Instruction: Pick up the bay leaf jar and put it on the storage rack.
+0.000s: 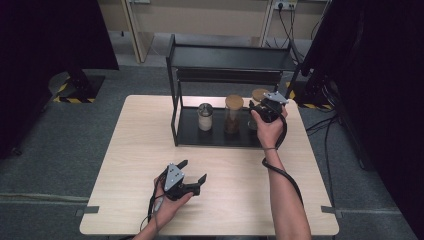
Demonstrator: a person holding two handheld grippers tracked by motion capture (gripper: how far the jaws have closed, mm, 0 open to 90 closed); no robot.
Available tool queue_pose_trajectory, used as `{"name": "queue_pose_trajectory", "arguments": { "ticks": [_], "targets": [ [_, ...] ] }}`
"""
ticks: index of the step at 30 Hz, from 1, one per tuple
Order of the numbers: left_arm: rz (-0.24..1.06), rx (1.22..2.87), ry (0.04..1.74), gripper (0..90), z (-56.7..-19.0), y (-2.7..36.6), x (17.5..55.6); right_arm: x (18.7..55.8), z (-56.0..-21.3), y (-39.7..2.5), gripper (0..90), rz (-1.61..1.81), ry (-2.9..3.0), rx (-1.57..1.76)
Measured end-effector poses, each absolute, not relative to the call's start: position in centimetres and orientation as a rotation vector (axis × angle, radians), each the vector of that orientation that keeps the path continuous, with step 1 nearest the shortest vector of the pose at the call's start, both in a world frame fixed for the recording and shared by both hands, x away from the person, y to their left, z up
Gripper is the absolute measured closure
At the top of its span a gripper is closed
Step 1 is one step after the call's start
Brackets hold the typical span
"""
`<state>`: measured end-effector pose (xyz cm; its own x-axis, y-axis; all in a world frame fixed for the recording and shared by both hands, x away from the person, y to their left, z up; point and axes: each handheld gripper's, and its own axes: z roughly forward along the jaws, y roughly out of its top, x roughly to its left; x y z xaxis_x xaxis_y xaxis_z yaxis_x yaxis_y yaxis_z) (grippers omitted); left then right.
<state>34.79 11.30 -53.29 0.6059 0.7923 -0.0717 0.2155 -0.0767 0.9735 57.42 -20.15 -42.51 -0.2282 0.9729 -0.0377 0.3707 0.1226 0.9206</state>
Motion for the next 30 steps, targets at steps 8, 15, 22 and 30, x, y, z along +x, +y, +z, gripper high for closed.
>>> {"name": "queue_pose_trajectory", "arguments": {
  "ticks": [8, 15, 22, 30],
  "targets": [
    [0.59, 1.614, 0.857, 11.8, -53.3, 11.3, 34.8, 57.9, -42.5, -19.7, 25.0, 1.092, 1.713, 1.313],
    [0.59, 1.613, 0.857, 11.8, -53.3, 11.3, 34.8, 58.2, -42.8, -19.3, 25.0, 1.083, 1.724, 1.314],
    [0.589, 1.615, 0.856, 11.8, -53.3, 11.3, 34.8, 58.5, -43.2, -19.3, 25.0, 1.078, 1.729, 1.328],
    [0.591, 1.617, 0.855, 11.8, -53.3, 11.3, 34.8, 58.7, -43.6, -19.2, 25.0, 1.076, 1.732, 1.337]
  ]
}}
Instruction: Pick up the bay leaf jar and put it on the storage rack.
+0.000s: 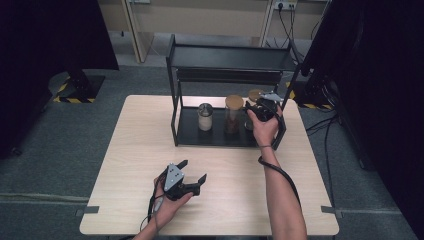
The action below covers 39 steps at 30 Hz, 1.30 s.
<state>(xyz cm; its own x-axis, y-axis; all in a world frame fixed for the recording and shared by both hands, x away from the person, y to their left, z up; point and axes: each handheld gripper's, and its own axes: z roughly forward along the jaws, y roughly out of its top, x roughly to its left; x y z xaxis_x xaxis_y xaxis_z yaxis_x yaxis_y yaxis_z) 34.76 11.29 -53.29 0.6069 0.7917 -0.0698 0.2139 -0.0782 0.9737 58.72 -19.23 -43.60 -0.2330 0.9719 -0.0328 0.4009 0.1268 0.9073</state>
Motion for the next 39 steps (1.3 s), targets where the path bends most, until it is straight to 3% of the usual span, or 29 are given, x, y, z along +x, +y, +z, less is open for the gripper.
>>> {"name": "queue_pose_trajectory", "arguments": {
  "ticks": [39],
  "targets": [
    [0.599, 1.62, 0.849, 11.8, -53.3, 11.2, 34.7, 57.6, -44.4, -20.0, 24.5, 1.101, 1.713, 1.347]
  ]
}}
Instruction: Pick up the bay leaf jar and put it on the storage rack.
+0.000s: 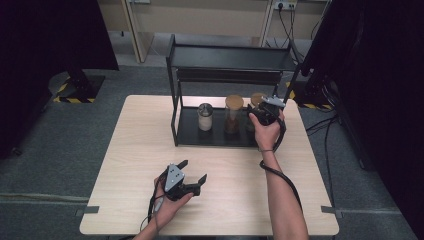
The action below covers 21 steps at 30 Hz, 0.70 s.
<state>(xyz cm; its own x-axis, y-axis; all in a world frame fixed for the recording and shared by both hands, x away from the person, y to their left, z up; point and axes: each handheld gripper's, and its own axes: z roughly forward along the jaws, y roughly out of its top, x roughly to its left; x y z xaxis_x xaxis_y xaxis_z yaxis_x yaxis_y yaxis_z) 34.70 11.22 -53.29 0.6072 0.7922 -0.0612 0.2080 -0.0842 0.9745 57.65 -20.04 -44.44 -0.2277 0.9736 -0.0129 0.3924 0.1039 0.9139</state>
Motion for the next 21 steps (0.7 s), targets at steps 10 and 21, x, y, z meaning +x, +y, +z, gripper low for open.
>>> {"name": "queue_pose_trajectory", "arguments": {
  "ticks": [10, 21],
  "targets": [
    [0.601, 1.62, 0.847, 11.8, -53.3, 11.2, 34.7, 57.0, -44.7, -20.1, 14.7, 1.123, 1.72, 1.367],
    [0.603, 1.622, 0.846, 11.8, -53.3, 11.2, 34.7, 56.3, -44.4, -20.1, 8.2, 1.141, 1.729, 1.378]
  ]
}}
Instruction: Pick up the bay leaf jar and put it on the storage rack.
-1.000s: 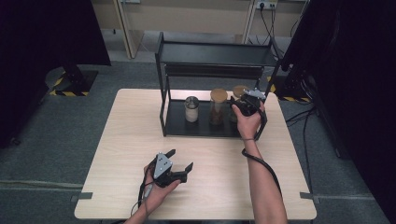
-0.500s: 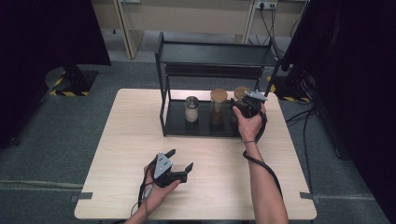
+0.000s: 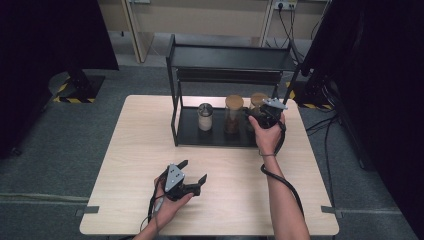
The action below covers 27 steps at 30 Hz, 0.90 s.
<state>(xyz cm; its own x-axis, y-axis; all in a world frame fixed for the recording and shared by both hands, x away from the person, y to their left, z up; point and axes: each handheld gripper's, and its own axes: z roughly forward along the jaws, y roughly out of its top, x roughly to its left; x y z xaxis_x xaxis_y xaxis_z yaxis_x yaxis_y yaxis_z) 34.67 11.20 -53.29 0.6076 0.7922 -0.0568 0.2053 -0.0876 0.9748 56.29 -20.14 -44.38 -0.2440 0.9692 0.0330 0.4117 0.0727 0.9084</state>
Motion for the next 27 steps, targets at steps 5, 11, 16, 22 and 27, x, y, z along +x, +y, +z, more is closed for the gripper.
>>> {"name": "queue_pose_trajectory", "arguments": {
  "ticks": [5, 11, 16, 22, 27],
  "targets": [
    [0.604, 1.624, 0.846, 11.8, -53.3, 11.2, 34.7, 55.8, -44.4, -20.2, 5.2, 1.15, 1.742, 1.382],
    [0.605, 1.625, 0.845, 11.8, -53.3, 11.2, 34.7, 55.3, -44.4, -20.1, 4.2, 1.154, 1.752, 1.37],
    [0.605, 1.625, 0.845, 11.8, -53.3, 11.2, 34.7, 54.9, -44.2, -20.1, 3.6, 1.161, 1.753, 1.361],
    [0.606, 1.625, 0.845, 11.8, -53.3, 11.2, 34.7, 54.4, -44.0, -20.0, 2.9, 1.167, 1.764, 1.35],
    [0.605, 1.627, 0.845, 11.8, -53.3, 11.2, 34.7, 54.0, -44.0, -20.0, 2.8, 1.183, 1.761, 1.35]
  ]
}}
